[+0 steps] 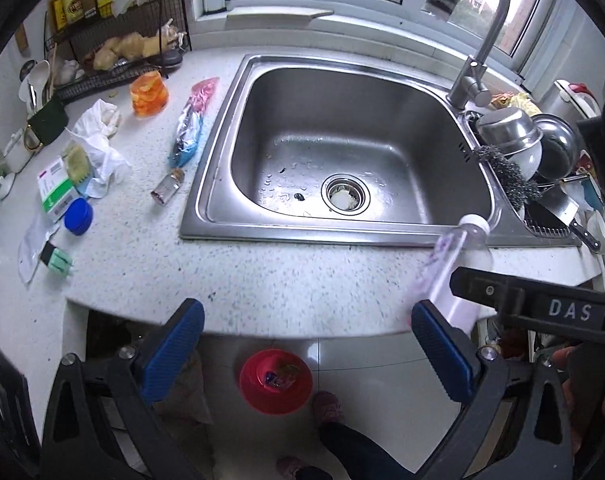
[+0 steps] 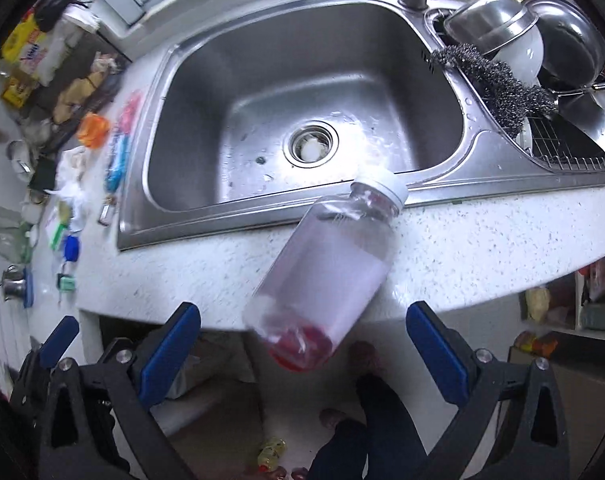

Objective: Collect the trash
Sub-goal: 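Reach the right gripper to the clear plastic bottle by the sink and grasp it, then grasp the black charger plug with the left gripper while the right holds the bottle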

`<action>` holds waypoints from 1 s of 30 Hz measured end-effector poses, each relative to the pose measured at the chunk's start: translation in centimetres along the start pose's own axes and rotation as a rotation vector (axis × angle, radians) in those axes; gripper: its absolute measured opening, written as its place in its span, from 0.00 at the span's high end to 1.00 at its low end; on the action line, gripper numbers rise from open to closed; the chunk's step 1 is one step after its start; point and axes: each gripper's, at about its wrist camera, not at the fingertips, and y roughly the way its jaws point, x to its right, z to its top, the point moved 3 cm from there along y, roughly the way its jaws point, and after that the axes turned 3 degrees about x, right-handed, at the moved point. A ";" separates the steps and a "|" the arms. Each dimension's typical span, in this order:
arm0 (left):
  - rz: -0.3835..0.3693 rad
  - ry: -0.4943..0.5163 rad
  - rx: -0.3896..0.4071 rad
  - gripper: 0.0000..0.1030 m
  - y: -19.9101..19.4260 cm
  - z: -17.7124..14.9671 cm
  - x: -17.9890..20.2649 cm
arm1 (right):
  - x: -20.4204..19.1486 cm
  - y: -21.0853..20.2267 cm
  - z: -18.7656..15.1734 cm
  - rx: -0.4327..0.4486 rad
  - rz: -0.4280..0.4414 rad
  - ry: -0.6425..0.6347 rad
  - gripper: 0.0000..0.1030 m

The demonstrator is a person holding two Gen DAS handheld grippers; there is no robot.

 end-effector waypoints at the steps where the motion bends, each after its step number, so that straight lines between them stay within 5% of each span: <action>1: 0.000 -0.001 -0.007 0.01 0.5 0.1 -0.1 | 0.1 0.4 0.3 -0.014 -0.008 0.001 0.00; 10: -0.015 -0.016 -0.049 0.01 4.1 0.2 -0.4 | 1.0 4.6 1.1 -0.096 -0.071 0.010 0.01; 23: -0.033 -0.017 -0.050 0.01 5.2 -0.1 -0.6 | 0.6 6.2 0.7 -0.100 -0.098 -0.037 0.31; 30: -0.020 -0.029 -0.051 0.01 4.7 -0.8 -1.7 | -0.1 5.8 0.1 -0.053 -0.089 -0.114 0.35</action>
